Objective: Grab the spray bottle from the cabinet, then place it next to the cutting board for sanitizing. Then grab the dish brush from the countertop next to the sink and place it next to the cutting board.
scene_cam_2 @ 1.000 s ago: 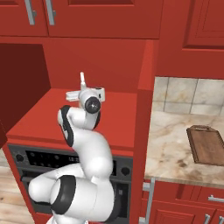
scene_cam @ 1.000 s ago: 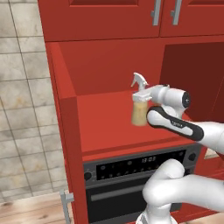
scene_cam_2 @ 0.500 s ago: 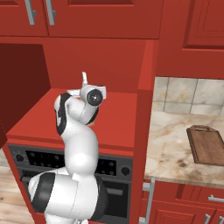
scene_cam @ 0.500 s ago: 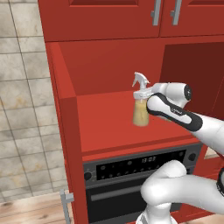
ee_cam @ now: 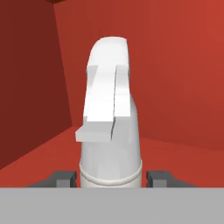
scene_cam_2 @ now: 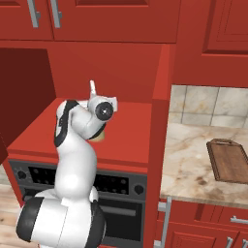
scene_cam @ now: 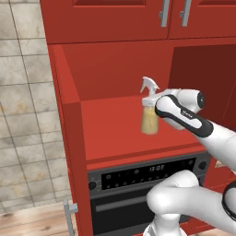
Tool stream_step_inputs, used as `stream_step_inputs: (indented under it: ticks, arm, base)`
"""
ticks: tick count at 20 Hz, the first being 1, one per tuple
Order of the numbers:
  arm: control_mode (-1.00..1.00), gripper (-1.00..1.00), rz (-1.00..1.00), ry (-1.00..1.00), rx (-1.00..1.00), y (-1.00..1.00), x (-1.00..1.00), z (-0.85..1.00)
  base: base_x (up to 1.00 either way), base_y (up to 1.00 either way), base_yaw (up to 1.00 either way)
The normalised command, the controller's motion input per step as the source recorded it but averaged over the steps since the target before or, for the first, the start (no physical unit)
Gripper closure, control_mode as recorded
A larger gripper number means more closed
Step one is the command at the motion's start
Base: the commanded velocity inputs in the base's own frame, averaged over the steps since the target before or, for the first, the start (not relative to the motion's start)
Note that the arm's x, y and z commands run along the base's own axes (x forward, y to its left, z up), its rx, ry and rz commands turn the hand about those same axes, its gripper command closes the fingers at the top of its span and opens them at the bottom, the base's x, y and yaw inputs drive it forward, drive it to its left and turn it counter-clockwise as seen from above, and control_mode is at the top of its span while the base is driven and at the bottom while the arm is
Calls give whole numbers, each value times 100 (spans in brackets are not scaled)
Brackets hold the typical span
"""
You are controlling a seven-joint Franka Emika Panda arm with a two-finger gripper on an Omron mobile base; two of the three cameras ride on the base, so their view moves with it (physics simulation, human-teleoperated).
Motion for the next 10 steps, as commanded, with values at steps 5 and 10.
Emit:
stream_step_inputs:
  ticks: [5, 10]
  arm:
    - [-100, 100, 0, -3, 0, 11, -41, 6]
    - [-100, 100, 0, -9, 1, 0, -91, 17]
  base:
    - [0, 0, 0]
    - [0, 0, 0]
